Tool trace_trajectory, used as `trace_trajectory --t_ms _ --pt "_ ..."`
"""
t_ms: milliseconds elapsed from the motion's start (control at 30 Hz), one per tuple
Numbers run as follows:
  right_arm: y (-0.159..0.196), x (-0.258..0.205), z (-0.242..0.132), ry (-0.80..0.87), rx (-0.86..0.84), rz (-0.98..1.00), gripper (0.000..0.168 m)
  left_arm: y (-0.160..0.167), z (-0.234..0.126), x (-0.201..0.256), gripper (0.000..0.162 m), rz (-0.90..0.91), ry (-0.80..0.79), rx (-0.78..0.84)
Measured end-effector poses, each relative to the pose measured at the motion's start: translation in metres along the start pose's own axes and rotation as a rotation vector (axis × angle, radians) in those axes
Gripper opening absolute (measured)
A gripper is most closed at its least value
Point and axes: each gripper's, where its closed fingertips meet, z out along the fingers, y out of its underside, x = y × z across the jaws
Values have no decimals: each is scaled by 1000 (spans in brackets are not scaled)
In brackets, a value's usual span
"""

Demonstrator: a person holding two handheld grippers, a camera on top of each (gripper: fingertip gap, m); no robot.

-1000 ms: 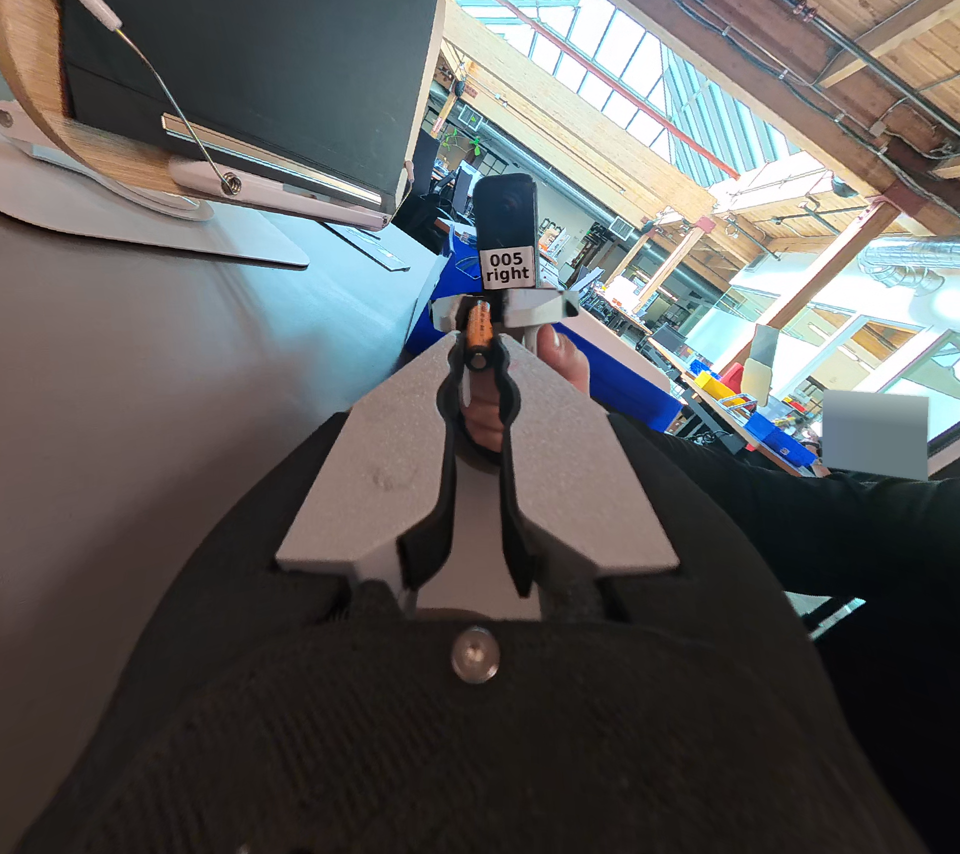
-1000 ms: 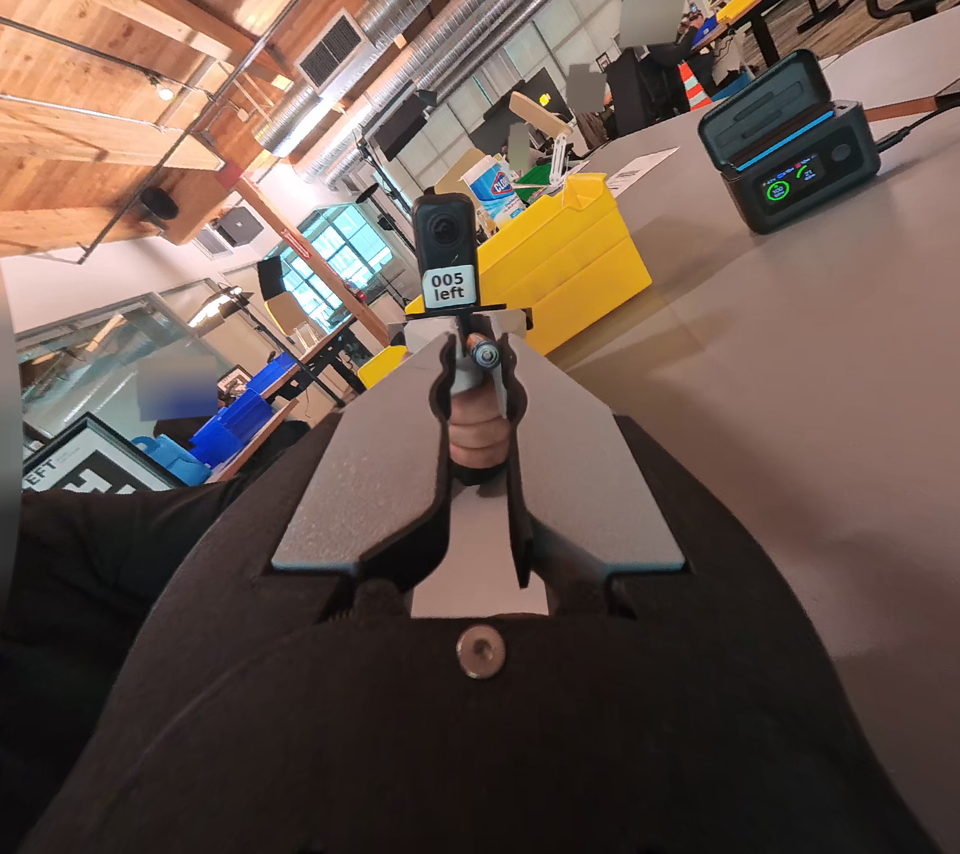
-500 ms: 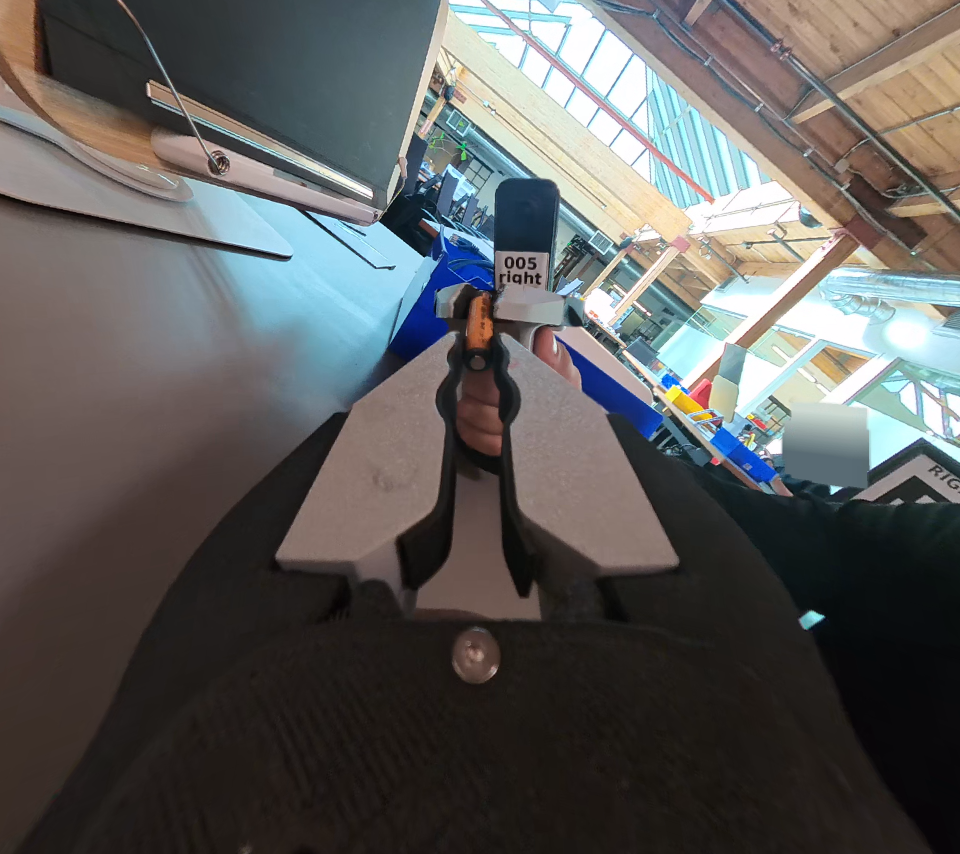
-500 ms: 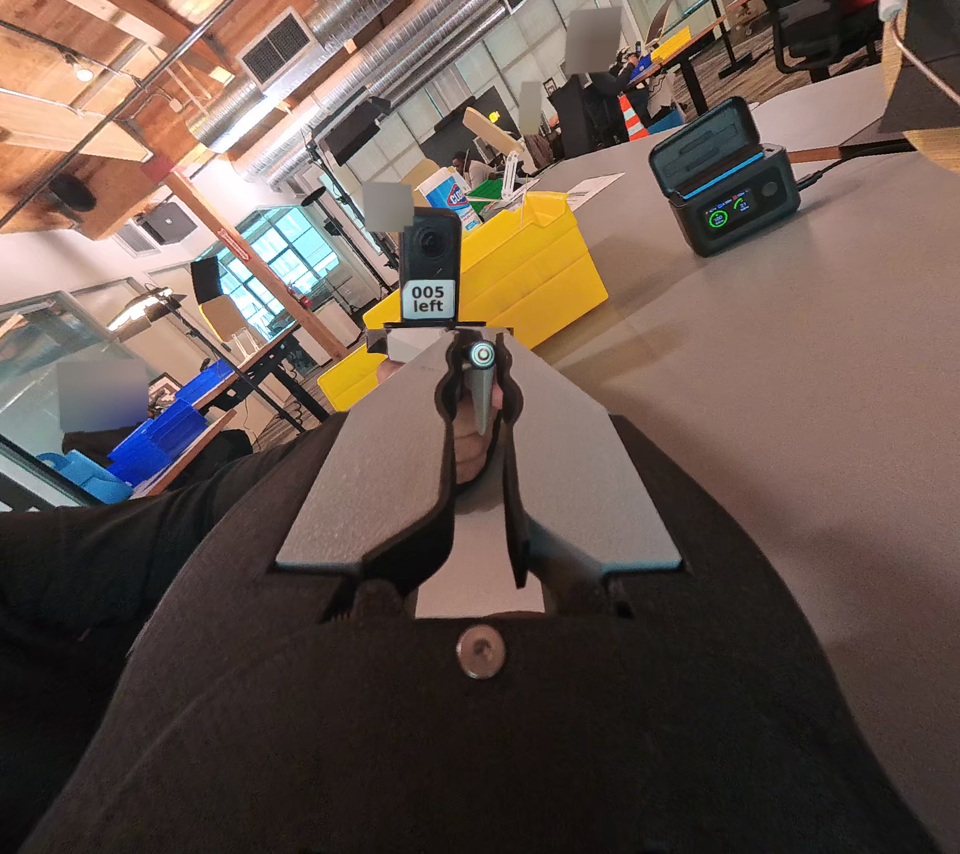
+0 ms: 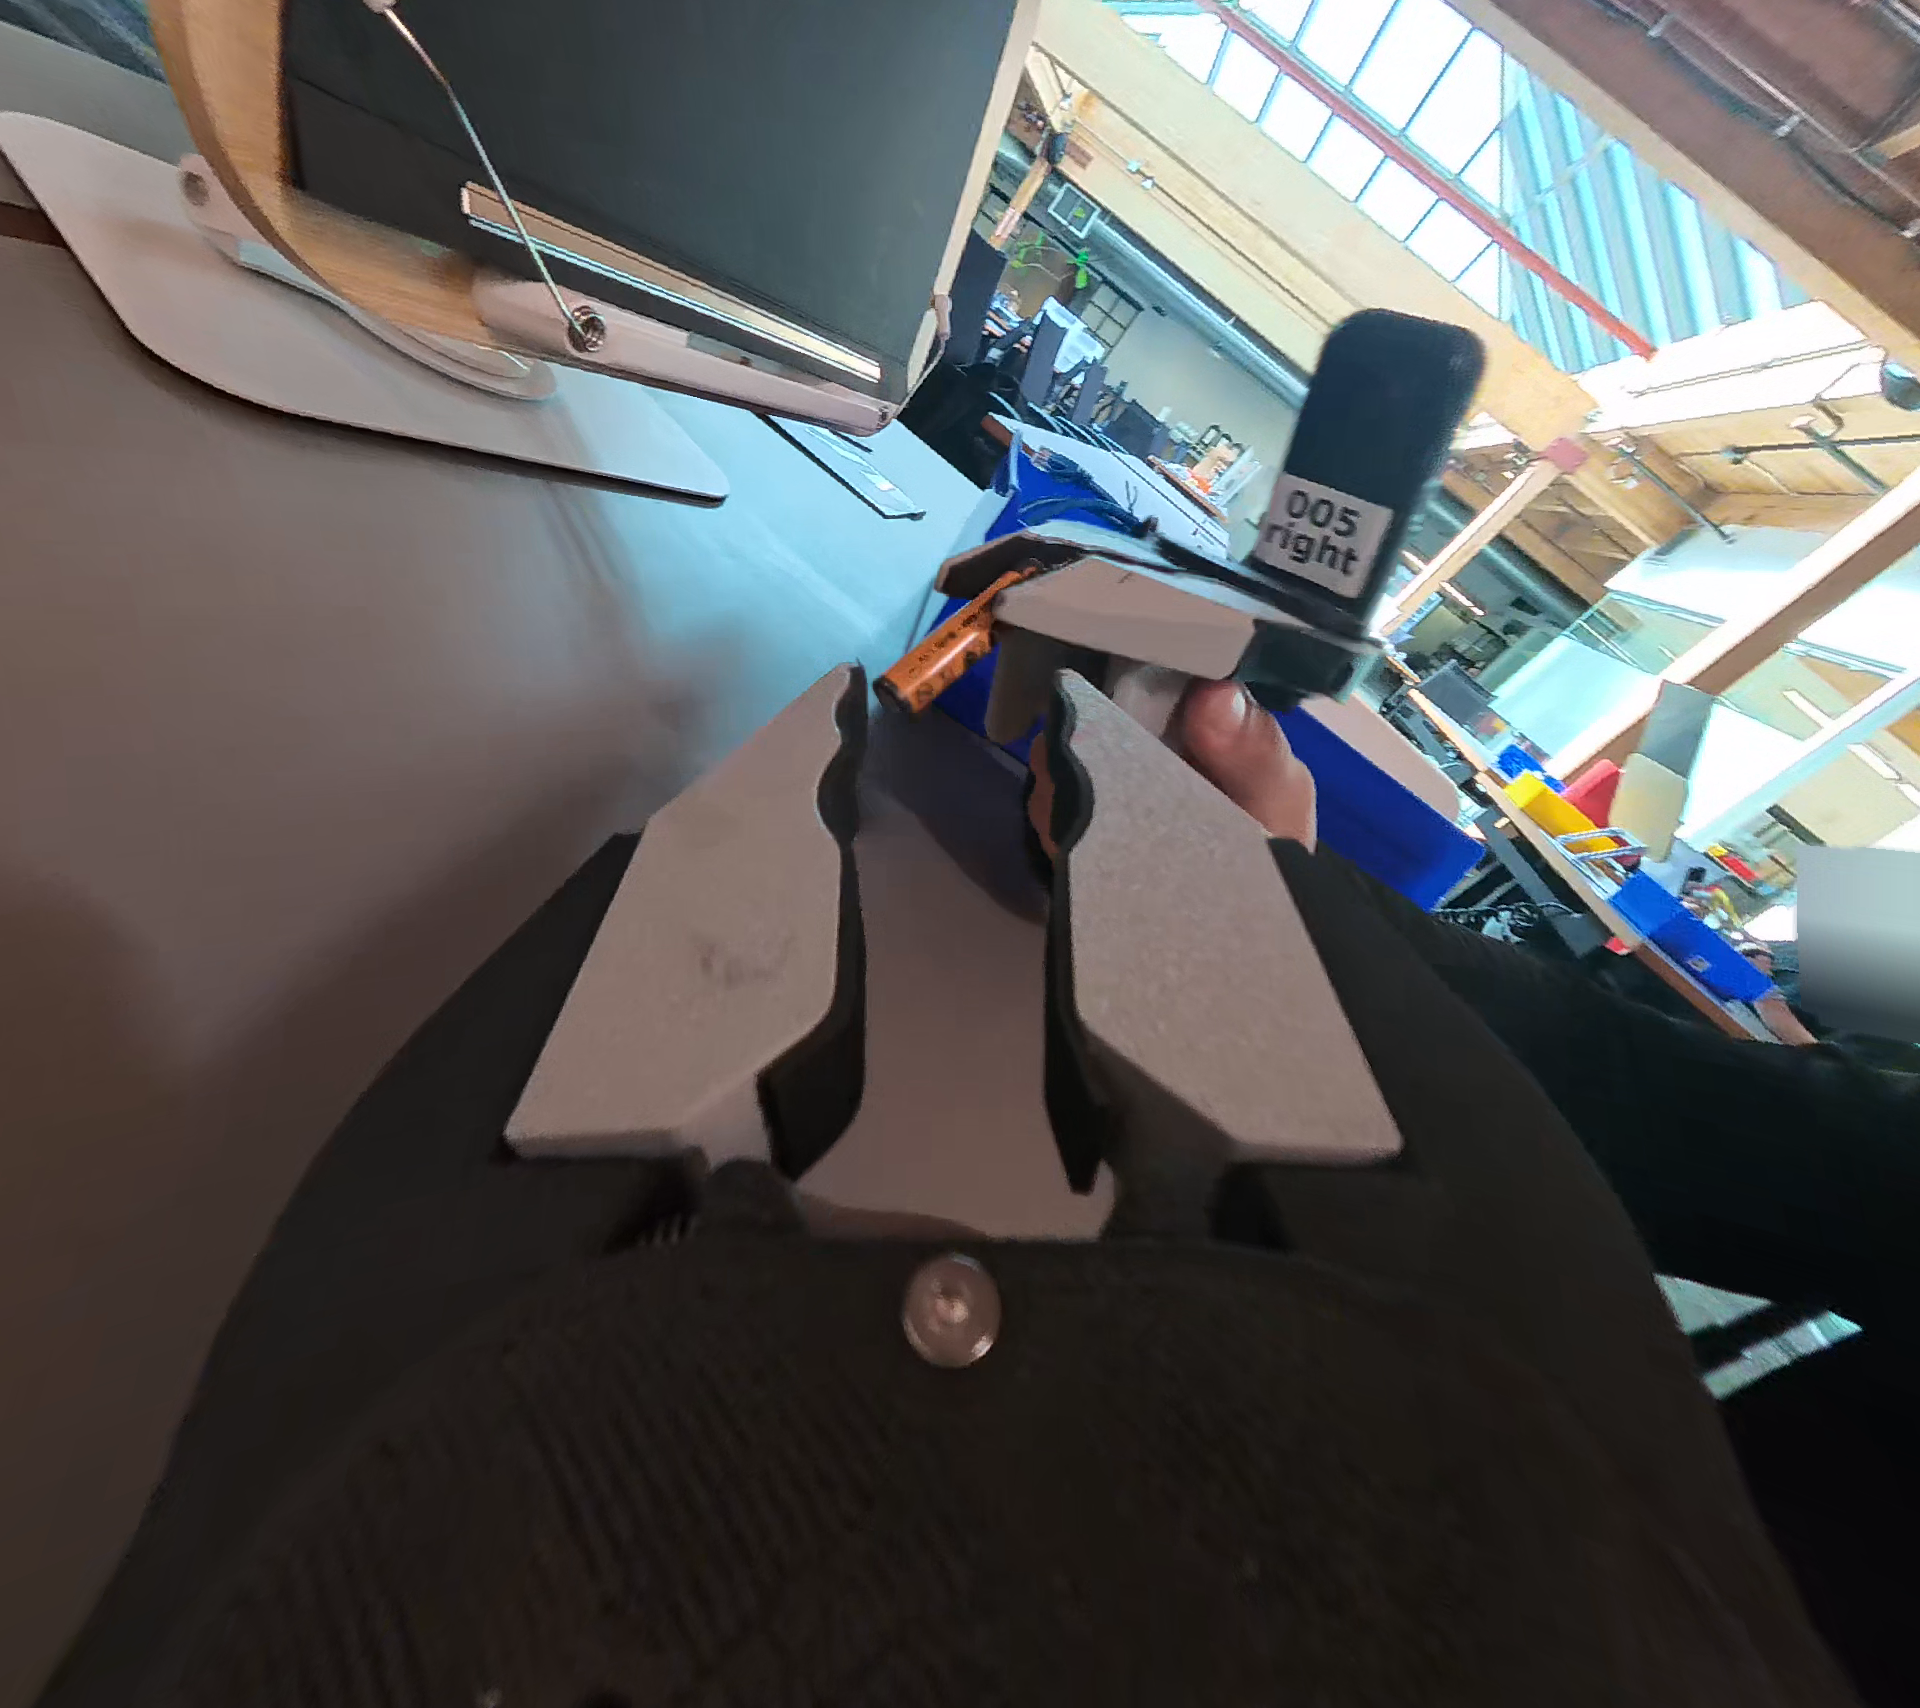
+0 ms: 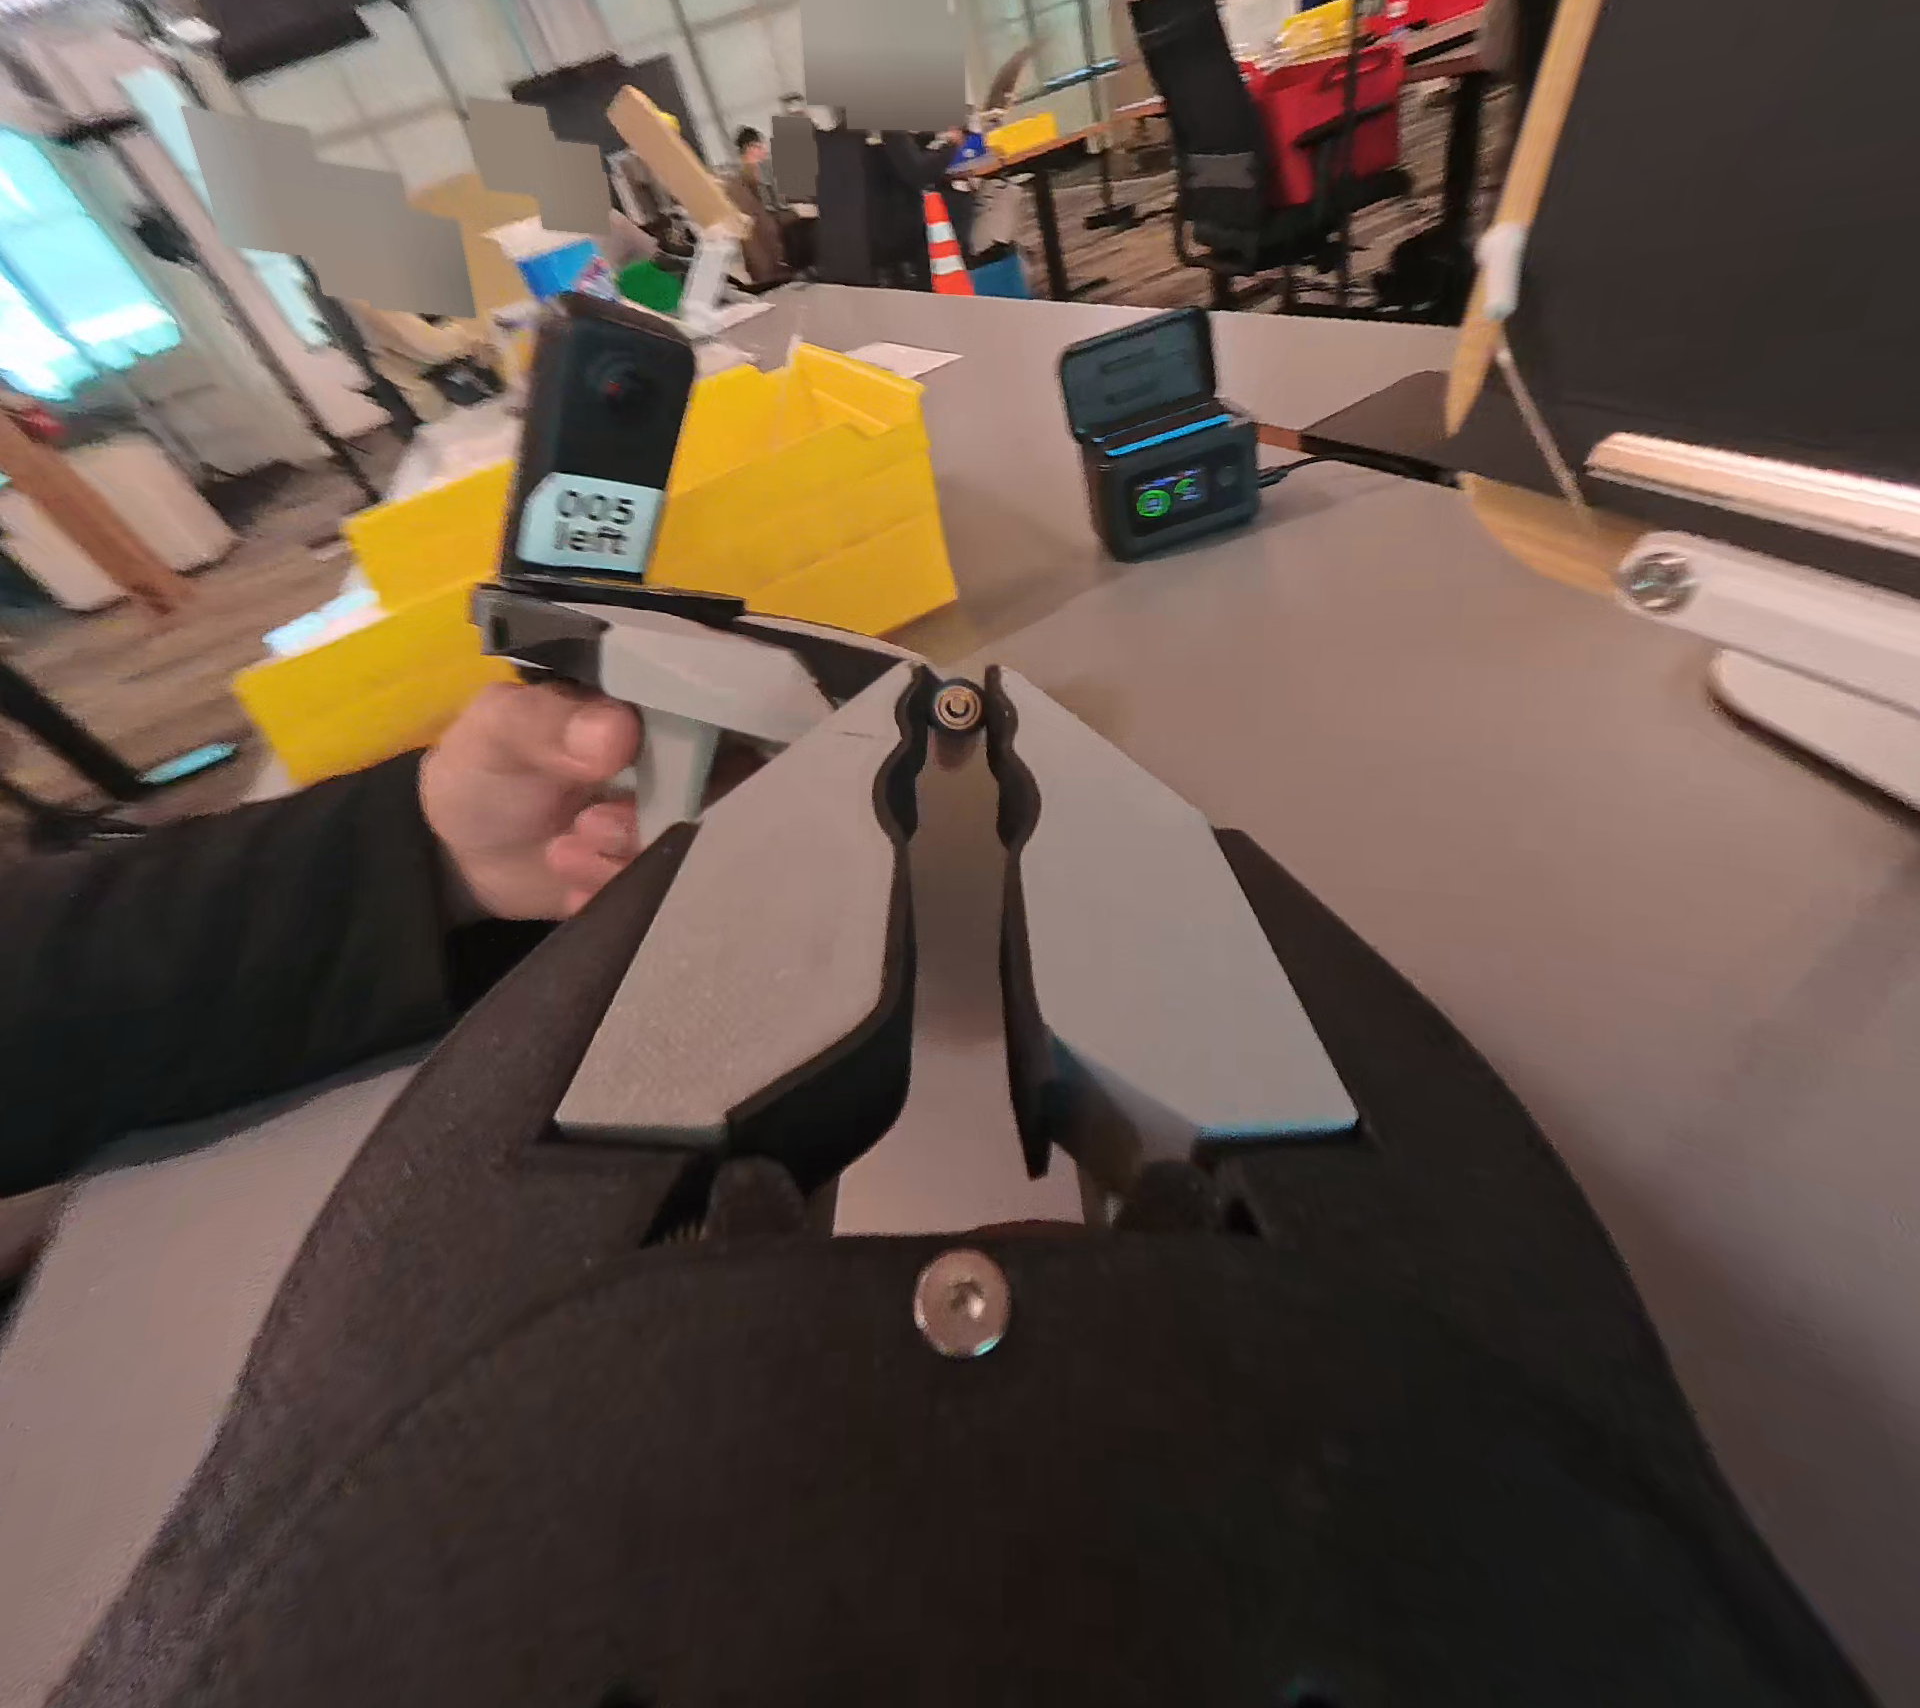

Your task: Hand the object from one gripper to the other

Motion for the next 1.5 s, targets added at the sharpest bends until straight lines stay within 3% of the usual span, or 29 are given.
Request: trace_trajectory --t_ms 200,367,700,833,1033,1067,1133,1200,1267,1367,1500 --pt "5 28 -5 300 -78 -234 7 -4 -2 -12 37 30 -93 9" --pt "8 46 -11 449 -148 -319 7 -4 -1 -14 38 147 -177 2" --pt "-4 30 -16 262 -72 -19 7 8 1 -18 38 447 -346 -124" --pt "3 13 -11 142 -126 48 7 11 0 -25 37 620 -465 -181" --pt "11 -6 -4 67 -175 56 7 20 5 -21 38 762 -484 -240" --pt "14 -7 -2 70 -193 48 7 20 6 -19 34 785 -478 -232" --pt "19 -8 0 81 -218 24 7 24 8 -13 9 827 -451 -240" --pt "20 -9 1 84 -218 19 7 27 10 -12 8 849 -447 -260" --pt "21 -8 1 81 -225 23 8 30 10 -14 8 822 -439 -282" --pt "14 -4 -2 80 -184 17 18 28 9 -11 8 618 -356 -259" --pt "-6 -7 -11 17 -88 14 24 26 5 13 8 169 -74 -208"
